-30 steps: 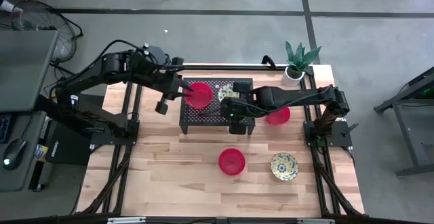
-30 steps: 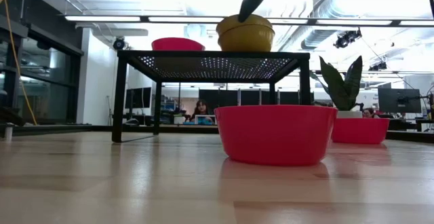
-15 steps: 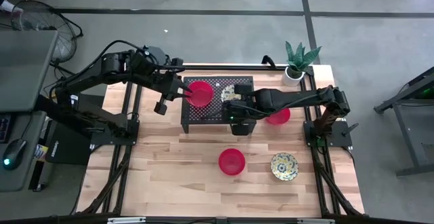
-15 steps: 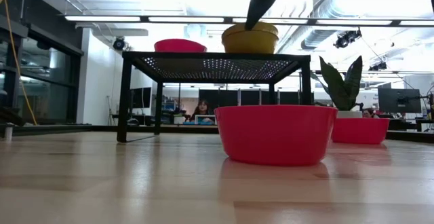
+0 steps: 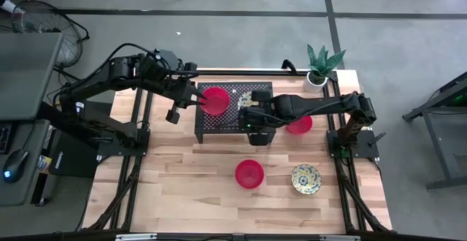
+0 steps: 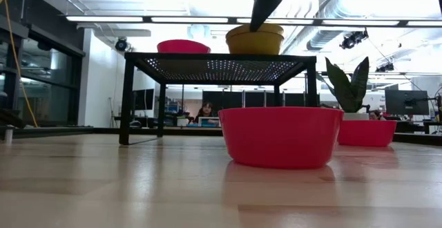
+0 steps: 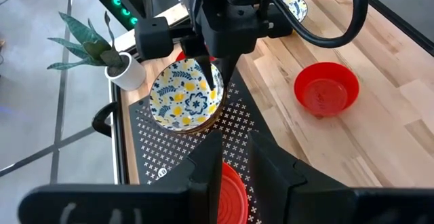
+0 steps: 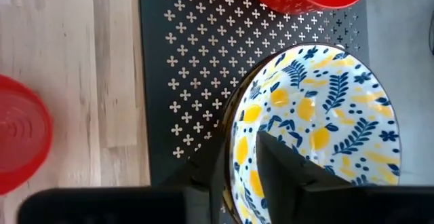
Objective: Pick & Place Mini bowls
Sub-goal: Stack the left yellow patterned bowl on top of the yellow patterned bowl on the shelf
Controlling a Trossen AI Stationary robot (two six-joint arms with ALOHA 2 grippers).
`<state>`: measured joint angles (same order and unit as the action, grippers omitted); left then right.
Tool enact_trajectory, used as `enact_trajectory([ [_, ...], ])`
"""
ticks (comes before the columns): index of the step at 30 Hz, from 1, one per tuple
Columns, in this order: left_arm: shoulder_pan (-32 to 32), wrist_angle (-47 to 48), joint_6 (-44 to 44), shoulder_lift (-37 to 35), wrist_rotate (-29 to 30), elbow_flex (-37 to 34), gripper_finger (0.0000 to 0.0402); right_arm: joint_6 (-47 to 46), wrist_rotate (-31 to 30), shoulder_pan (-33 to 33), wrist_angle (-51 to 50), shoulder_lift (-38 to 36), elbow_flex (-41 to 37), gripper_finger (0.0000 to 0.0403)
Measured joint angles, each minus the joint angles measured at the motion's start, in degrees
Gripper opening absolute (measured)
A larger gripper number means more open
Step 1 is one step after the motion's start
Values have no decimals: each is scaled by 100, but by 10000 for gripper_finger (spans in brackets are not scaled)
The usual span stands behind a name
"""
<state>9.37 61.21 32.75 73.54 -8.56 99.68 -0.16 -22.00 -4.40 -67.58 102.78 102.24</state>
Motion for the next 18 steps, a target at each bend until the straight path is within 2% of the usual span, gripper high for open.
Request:
enact_trajectory([
  [9,0,5,0,0,-2,0,65,17,136,0,103,0,157,134],
  [18,1,31,-2,0,-2,0,65,141,-85,2,-75,0,741,140],
])
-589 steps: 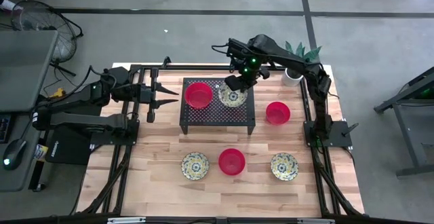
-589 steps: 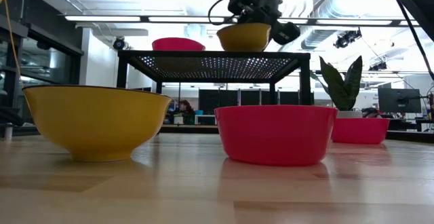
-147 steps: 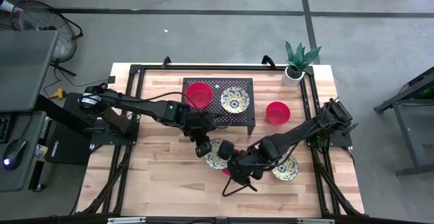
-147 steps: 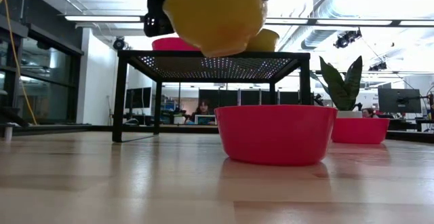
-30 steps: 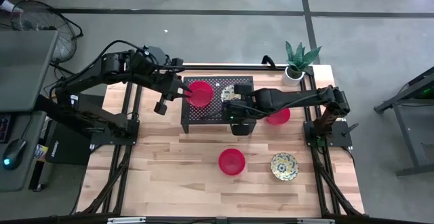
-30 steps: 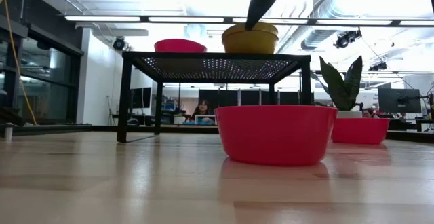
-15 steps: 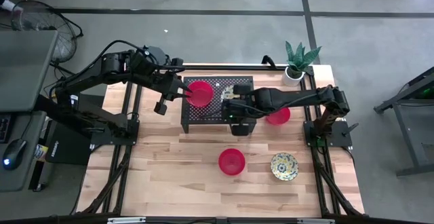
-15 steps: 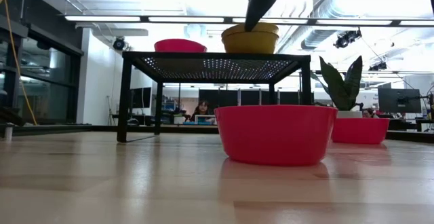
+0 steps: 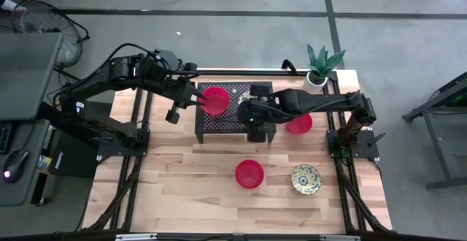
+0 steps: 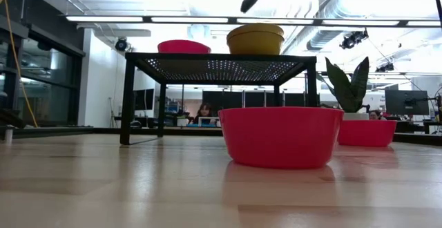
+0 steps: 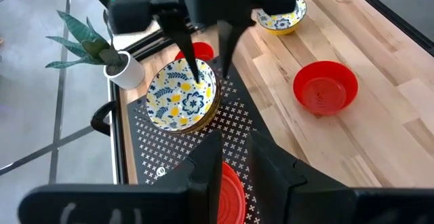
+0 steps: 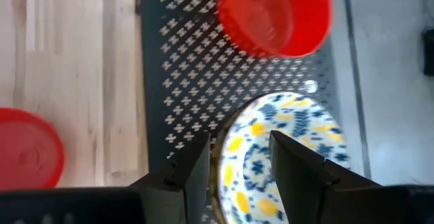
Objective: Pick & Place Mini bowls
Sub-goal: Stack the left yellow patterned bowl on top of the yellow patterned bowl on the shelf
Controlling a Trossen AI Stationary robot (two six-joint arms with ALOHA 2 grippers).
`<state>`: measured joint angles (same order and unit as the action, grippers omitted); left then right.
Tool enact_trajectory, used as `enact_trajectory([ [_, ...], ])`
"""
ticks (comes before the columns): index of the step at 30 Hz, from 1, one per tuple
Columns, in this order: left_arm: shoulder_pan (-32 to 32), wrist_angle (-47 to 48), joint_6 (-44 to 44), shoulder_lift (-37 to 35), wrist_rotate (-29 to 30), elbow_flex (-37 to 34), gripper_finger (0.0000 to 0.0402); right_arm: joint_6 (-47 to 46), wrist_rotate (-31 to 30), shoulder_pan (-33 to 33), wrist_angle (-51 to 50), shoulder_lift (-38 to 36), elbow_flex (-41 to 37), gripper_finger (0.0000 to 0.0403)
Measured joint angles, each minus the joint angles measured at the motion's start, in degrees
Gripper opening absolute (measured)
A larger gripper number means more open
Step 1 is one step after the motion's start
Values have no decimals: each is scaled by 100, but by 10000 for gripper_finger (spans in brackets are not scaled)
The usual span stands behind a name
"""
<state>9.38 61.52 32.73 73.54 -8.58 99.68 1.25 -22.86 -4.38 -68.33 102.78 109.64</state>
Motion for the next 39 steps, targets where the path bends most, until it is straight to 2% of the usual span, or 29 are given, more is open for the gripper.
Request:
enact_trajectory([
  [4,-2,0,-2,0,0,0,65,-356,-127,17,-358,0,274,133],
  [6,-1,1,-23,0,0,0,65,-861,-289,20,-594,0,351,120],
  [10,-2,61,-19,0,14,0,65,-1836,-573,-22,-811,-95,237,62],
  [12,-1,154,-13,0,89,0,65,-2233,-896,-162,-799,-174,79,20],
  [15,0,288,0,0,182,-2,65,-2837,-1652,-466,-542,-324,-189,12],
  [17,-2,300,2,1,188,-2,65,-3307,-2071,-651,-289,-474,-457,5],
  [22,-2,293,2,2,190,-2,65,-4077,-3061,-1079,1074,-868,-1570,1],
  [29,-2,295,7,2,191,-2,65,-4296,-3986,-1392,3174,-1193,-3064,0],
  [32,-2,297,10,2,192,-2,65,-4187,-4266,-1442,3658,-1215,-3421,0],
  [39,-2,355,59,2,195,-2,65,-4313,-4331,-1395,4071,-1220,-3844,0],
])
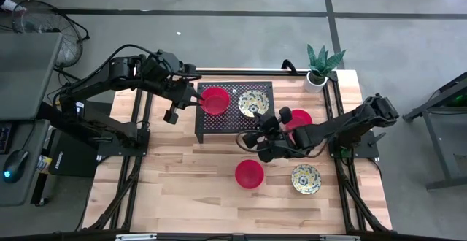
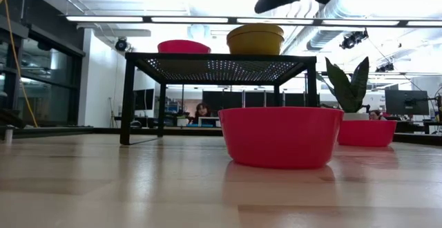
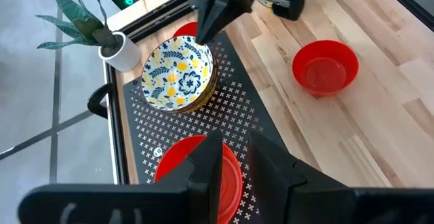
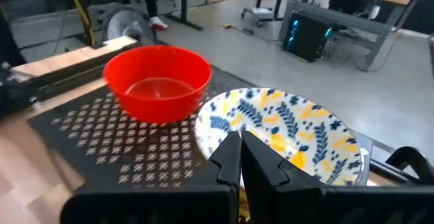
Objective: Pick & Place Mini bowls
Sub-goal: Stack the left yellow patterned bowl on top of the yellow patterned bowl on the shelf, then stack the top red bowl on top of the other red bowl on the shelf
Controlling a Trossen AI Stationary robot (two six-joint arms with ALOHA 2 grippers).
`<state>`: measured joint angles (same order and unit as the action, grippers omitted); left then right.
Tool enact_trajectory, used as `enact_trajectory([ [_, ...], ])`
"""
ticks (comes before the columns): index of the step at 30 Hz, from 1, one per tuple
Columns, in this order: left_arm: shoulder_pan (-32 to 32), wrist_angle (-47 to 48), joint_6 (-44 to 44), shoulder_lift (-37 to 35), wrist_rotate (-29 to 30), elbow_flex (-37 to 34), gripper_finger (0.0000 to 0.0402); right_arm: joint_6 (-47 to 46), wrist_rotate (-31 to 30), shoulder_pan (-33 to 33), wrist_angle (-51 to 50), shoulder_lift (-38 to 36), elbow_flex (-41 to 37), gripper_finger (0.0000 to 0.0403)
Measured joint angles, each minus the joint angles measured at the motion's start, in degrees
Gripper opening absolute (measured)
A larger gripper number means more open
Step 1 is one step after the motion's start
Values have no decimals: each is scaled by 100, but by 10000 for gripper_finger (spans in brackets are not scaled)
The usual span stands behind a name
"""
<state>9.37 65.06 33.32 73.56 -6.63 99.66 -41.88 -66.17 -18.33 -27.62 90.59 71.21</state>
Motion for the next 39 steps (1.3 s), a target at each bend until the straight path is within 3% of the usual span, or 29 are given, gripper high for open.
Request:
enact_trajectory([
  [22,0,106,7,2,11,0,65,-313,627,272,-305,-7,-173,0],
  [26,0,106,6,2,11,0,65,-145,428,264,-229,-43,-174,0],
  [34,0,107,4,2,5,0,65,965,88,258,2,-680,101,0],
  [39,0,108,-18,2,3,0,65,913,58,359,-758,-1494,211,0],
])
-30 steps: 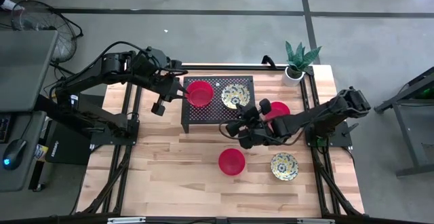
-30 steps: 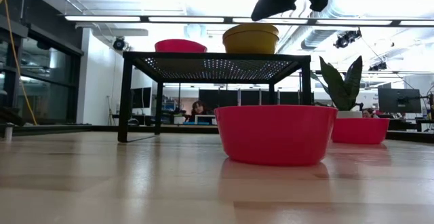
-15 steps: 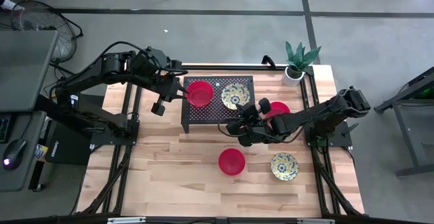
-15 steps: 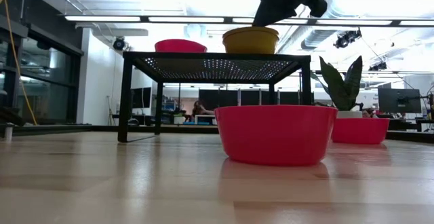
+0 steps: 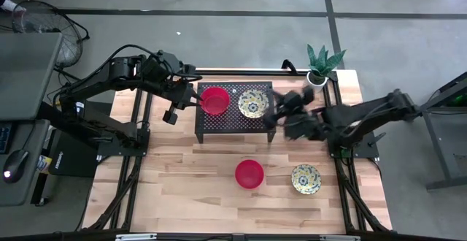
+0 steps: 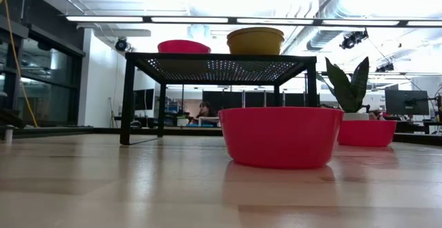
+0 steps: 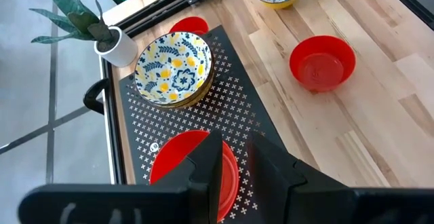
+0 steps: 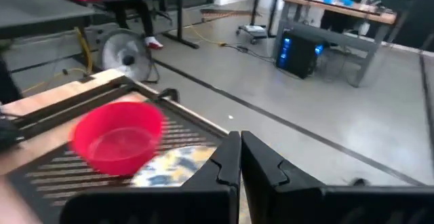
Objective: Pick & Place Mini bowls
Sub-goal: Stack the top red bowl on top of the other red bowl on the shelf
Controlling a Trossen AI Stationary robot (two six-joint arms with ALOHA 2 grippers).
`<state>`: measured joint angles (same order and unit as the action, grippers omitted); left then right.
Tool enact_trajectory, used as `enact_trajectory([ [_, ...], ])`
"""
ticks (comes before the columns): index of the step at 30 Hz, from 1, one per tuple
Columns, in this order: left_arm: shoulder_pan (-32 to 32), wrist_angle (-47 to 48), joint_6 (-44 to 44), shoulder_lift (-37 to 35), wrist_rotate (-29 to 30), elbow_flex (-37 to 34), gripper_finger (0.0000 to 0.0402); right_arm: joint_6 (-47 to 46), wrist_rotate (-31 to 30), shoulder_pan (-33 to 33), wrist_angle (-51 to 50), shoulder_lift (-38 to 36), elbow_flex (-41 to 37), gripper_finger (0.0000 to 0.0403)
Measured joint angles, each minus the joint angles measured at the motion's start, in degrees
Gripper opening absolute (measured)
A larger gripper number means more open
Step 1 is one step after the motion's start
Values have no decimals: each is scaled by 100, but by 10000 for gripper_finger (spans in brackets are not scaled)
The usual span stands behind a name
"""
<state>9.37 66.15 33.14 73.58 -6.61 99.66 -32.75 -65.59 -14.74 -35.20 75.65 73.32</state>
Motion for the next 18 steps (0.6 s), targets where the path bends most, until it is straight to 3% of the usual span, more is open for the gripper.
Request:
enact_trajectory([
  [4,0,-2,-17,0,-1,0,65,-1094,187,172,-1438,-696,0,0],
  [8,0,-29,-13,0,-1,0,65,-1943,1019,506,-2957,-1198,0,0],
  [13,0,-626,-21,-16,-177,-169,65,-1976,2124,1001,-4363,-1490,0,0],
  [18,-4,-1952,-316,-468,-553,-1231,65,-1937,3177,1603,-5496,-1556,-16,0],
])
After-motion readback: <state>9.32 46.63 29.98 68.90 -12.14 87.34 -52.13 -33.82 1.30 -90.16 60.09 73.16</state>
